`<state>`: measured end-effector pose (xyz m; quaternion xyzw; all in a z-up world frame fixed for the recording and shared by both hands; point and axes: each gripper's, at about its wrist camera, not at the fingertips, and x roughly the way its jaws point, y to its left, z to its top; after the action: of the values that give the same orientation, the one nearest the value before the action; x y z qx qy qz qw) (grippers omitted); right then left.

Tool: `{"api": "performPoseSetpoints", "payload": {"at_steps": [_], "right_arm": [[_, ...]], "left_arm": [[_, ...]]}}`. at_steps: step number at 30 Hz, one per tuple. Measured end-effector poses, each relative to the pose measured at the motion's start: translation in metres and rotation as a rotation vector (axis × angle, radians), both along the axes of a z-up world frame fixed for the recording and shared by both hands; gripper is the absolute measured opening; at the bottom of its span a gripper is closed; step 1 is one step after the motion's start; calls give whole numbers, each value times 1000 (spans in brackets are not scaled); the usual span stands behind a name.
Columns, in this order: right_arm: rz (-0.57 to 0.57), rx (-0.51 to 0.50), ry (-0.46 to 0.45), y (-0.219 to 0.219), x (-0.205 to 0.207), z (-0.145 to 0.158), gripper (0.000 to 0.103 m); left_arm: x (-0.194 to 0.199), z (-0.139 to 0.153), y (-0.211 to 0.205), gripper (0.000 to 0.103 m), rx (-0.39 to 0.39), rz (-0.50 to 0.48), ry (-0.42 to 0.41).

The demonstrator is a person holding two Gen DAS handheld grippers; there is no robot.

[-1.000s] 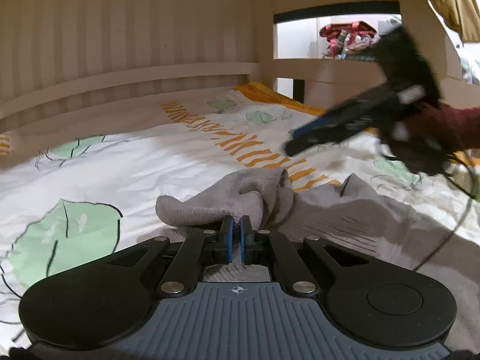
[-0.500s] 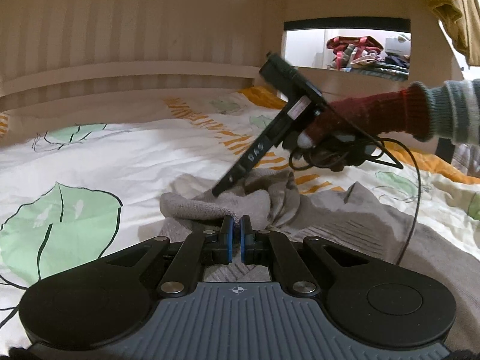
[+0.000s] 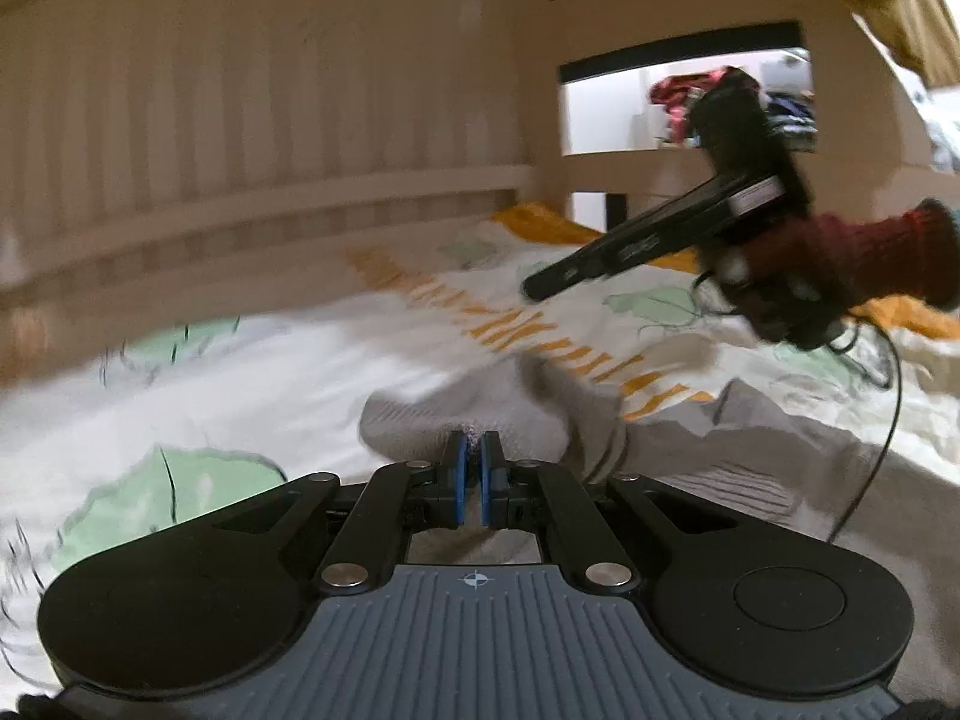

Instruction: Fold large clothes

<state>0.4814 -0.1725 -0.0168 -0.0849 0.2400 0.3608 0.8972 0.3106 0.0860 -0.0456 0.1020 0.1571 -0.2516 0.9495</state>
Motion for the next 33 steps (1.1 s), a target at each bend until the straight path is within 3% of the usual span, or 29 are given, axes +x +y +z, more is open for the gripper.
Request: {"api": "performPoseSetpoints", "payload": {"at_steps": [4,6,7,8,11,12,13,15,17,21,24,28,30,33], "right_arm": [[-14,73,-43,-45,-52,14,4],[-21,50,5,-56,-67,9,6],[-29,29,14,-59,-71,4,14],[-30,15,36,-61,-75,0,16],[-48,-3,88,-53,-71,-3,17],[-49,-16,100,-46,-68,-3,24],[-46,-32,116,-35,-62,-2,43],[-32,-47,131,-17,-54,0,60],[-16,-65,134,4,-44,2,59],[-6,-111,166,43,-13,-4,59],[3,-147,195,72,14,-13,61],[36,-271,232,104,46,-39,61],[93,-301,299,112,55,-54,61],[130,-364,317,120,57,-71,60]], "left_arm": [[-17,2,-10,4,57,-70,-13],[-24,-2,-17,4,87,-87,3],[-27,-3,-20,4,93,-90,13],[-29,-5,-24,4,95,-91,34],[-35,-10,-33,7,105,-102,86],[-36,-12,-35,7,104,-97,101],[-34,-13,-36,8,97,-92,119],[-25,-16,-35,15,68,-68,167],[-13,-20,-29,25,10,-28,214],[3,-28,-10,29,-110,23,289],[11,-33,-1,32,-135,37,324],[14,-39,9,32,-135,49,370],[16,-42,13,32,-142,50,388],[17,-40,17,32,-156,53,398]]}}
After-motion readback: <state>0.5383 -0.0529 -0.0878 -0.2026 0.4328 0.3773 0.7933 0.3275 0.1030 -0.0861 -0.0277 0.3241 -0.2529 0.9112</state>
